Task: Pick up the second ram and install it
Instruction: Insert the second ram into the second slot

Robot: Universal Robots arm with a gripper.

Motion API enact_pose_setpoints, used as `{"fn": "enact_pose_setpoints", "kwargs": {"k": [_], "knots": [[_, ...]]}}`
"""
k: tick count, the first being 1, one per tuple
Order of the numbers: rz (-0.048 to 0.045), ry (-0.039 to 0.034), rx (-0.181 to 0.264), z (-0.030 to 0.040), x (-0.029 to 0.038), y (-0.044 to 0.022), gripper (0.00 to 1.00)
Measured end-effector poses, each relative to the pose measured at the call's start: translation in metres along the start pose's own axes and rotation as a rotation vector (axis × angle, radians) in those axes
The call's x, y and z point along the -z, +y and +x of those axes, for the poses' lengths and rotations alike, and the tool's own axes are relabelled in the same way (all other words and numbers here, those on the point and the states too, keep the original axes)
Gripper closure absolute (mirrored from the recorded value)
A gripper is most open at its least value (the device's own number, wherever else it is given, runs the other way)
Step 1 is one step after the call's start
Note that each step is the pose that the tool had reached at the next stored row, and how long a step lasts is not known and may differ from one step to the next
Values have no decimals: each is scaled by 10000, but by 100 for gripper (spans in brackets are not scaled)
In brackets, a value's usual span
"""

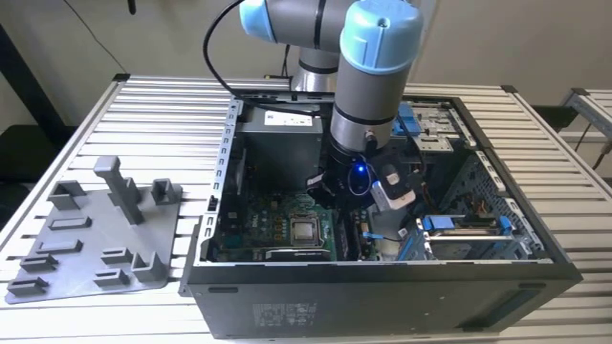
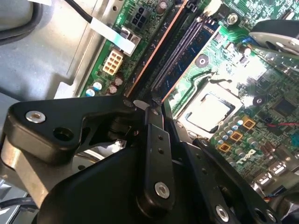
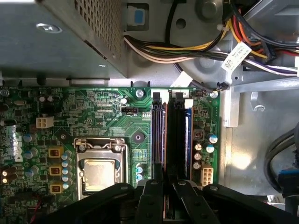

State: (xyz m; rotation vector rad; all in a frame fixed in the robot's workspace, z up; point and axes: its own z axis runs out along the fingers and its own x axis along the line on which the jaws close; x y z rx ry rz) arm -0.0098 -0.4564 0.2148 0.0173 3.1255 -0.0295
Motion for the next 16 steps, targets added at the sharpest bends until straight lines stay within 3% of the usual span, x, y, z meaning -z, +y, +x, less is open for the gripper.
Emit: {"fn": "enact_pose_setpoints", "kwargs": {"k": [12, 16], "knots": [[-160, 4, 125, 0, -45, -14, 85], [-188, 118, 125, -3, -75, -30, 85]]}}
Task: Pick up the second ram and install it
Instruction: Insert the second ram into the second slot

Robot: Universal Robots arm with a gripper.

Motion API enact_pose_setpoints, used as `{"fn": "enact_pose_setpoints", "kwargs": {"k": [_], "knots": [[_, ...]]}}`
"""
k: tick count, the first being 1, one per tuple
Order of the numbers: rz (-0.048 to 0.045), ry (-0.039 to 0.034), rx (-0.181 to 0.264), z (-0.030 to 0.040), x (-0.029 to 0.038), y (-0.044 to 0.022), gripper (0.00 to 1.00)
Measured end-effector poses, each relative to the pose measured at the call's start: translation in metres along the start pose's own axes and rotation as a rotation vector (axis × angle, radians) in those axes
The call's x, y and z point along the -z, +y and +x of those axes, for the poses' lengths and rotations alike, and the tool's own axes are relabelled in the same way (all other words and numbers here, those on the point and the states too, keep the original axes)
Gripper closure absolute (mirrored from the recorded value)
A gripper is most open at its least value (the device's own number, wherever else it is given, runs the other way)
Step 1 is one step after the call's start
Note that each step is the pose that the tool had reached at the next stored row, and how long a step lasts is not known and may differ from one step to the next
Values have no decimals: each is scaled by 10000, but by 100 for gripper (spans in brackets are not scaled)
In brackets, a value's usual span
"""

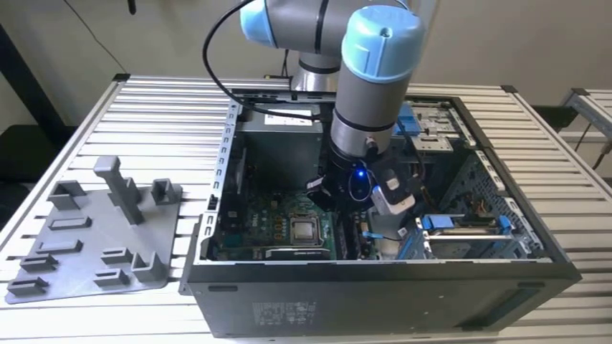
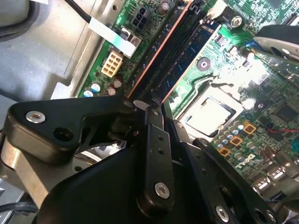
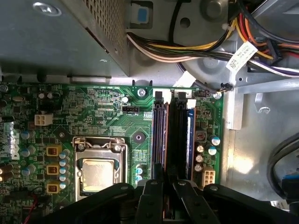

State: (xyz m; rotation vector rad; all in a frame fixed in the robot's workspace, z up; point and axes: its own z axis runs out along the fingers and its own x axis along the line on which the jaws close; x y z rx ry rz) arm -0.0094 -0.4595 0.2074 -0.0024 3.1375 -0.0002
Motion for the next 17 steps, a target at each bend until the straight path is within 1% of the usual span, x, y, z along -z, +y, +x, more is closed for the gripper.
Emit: {"fn": "enact_pose_setpoints", "kwargs": {"k": [2, 8, 9, 10, 11, 13, 17], "knots": [[4, 11, 0, 0, -4, -1, 85], [41, 13, -2, 0, -5, -1, 85], [35, 11, -4, 2, -10, -1, 85], [45, 10, -5, 2, -9, -1, 84], [51, 10, -4, 1, -7, -1, 78], [54, 34, -2, -1, 29, -1, 78], [56, 43, -2, -1, 162, -2, 78]]}}
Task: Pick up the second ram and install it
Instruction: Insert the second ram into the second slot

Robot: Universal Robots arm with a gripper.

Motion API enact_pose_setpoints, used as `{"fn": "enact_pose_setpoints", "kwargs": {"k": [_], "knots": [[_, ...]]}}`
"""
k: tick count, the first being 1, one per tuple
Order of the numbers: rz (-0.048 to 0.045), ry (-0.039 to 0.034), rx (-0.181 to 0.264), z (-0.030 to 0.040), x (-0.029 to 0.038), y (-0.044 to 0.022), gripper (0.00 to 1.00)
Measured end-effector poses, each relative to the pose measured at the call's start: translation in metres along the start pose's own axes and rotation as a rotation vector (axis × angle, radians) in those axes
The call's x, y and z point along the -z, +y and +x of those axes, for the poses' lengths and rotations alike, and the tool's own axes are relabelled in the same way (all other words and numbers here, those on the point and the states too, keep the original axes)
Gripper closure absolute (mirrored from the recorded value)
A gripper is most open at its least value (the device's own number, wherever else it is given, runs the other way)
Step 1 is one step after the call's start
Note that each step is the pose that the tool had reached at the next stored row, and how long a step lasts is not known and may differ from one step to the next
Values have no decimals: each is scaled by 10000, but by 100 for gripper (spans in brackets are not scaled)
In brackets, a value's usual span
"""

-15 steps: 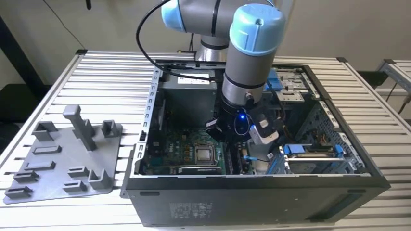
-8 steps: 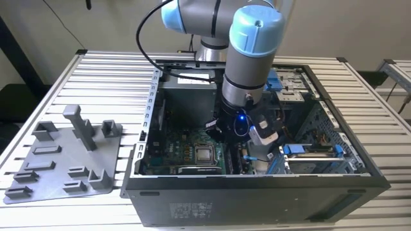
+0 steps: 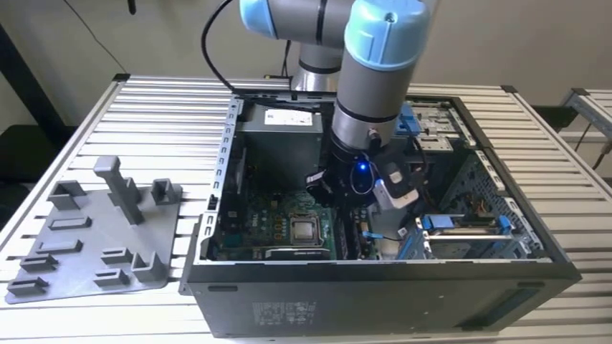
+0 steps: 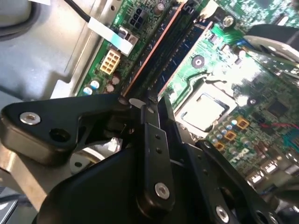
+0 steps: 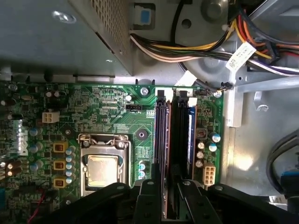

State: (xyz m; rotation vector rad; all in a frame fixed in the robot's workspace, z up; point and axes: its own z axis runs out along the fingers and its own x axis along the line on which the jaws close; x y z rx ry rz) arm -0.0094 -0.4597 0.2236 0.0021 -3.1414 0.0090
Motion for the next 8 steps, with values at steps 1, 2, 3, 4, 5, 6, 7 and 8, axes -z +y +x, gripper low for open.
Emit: {"fn": "enact_pose_setpoints", "kwargs": {"k": [1, 2, 3, 4, 5, 6, 7, 8], "knots": [[1, 0, 0, 0, 47, 0, 78], [4, 0, 1, 0, 92, 0, 78], [2, 0, 0, 0, 137, -1, 78], [3, 1, 1, 0, 177, -1, 78], [3, 1, 1, 0, 189, -1, 78], [2, 0, 1, 0, 189, -1, 78], [1, 0, 1, 0, 188, -1, 78], [2, 0, 1, 0, 189, -1, 78]]}}
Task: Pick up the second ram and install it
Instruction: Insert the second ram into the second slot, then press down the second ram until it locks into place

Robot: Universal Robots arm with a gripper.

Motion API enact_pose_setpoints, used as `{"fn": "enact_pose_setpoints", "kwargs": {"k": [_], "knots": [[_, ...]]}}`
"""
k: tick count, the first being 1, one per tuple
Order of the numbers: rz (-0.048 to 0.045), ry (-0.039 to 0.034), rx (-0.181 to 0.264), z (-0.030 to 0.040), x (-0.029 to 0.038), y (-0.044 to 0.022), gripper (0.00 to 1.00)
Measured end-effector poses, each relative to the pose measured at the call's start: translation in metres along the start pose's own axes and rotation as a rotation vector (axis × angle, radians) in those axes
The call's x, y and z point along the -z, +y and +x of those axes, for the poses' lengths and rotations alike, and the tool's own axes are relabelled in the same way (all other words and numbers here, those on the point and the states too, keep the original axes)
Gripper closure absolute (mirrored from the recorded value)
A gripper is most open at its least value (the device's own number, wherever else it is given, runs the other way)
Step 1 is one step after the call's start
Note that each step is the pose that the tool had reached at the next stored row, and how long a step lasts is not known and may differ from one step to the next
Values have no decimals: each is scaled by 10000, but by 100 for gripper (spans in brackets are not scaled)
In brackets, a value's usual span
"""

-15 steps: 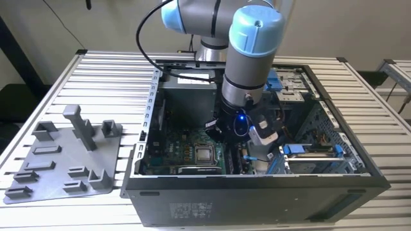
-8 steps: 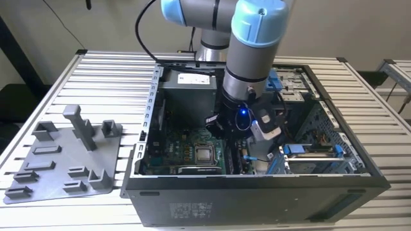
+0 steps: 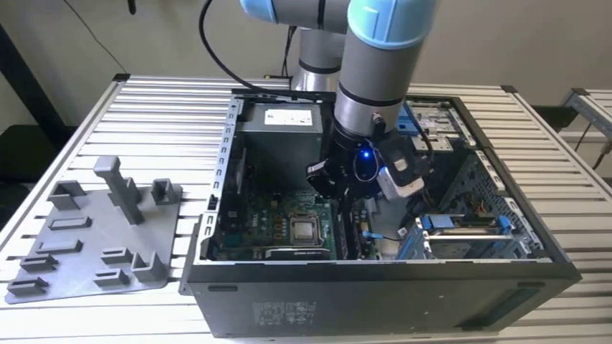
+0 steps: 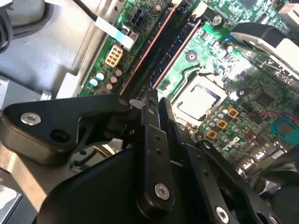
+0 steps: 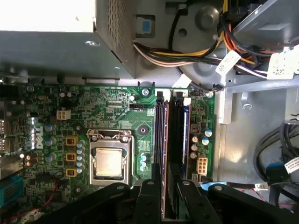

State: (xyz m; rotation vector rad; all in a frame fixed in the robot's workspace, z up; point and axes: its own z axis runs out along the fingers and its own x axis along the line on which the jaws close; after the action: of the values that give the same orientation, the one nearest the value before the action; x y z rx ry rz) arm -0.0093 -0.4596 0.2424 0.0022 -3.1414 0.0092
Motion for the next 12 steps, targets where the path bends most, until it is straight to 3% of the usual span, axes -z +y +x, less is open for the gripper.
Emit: {"fn": "enact_pose_setpoints", "kwargs": {"k": [2, 5, 12], "knots": [[0, 1, 0, 0, 0, 0, 78], [1, 1, 0, 0, 1, -1, 89], [1, 1, 0, 0, 1, -2, 89]]}}
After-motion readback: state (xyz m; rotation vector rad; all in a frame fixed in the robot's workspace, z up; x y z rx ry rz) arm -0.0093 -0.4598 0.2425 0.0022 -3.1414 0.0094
